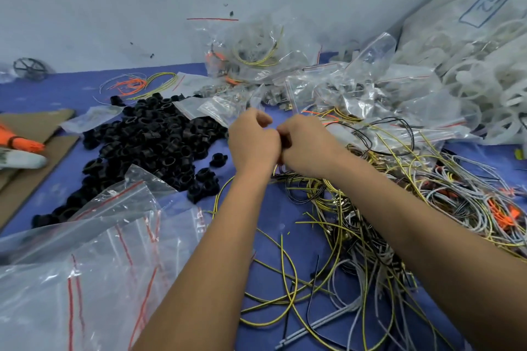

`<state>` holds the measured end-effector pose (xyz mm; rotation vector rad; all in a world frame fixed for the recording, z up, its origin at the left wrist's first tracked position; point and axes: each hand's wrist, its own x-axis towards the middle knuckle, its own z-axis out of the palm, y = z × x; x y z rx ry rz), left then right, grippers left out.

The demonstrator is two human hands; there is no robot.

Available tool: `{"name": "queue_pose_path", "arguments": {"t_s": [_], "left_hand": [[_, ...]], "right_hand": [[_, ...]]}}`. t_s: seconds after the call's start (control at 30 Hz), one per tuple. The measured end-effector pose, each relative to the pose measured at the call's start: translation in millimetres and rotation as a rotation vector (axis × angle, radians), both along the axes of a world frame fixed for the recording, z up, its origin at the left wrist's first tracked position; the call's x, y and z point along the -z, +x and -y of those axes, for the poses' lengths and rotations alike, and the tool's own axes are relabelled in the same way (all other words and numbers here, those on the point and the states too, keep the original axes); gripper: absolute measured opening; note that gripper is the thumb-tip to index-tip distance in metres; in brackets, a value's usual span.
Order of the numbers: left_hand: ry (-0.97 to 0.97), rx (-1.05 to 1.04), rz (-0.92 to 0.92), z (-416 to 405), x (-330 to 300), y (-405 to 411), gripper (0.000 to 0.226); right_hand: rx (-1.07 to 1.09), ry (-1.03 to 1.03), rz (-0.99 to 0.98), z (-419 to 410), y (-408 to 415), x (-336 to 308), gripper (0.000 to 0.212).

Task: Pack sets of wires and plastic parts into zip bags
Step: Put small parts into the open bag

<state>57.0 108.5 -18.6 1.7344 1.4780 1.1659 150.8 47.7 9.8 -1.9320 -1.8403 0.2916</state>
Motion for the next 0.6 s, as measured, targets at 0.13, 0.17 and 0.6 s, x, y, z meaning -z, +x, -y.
{"name": "queue_pose_path", "arguments": {"t_s": [0.13, 0.17, 0.6], "left_hand": [[0.018, -0.053, 0.086, -11, -22, -38, 0.029], [0.017, -0.035, 0.103, -13, -28, -51, 0.030], [0.052, 0.001, 0.180, -4, -55, -164, 0.033]], "right_hand": [[-0.248, -0.171, -0.173, 17, -49, 3, 0.012], [-0.303, -0.173, -0.179, 19, -63, 3, 0.012], [-0.495, -0.178, 0.037, 52, -186, 30, 0.041]]}}
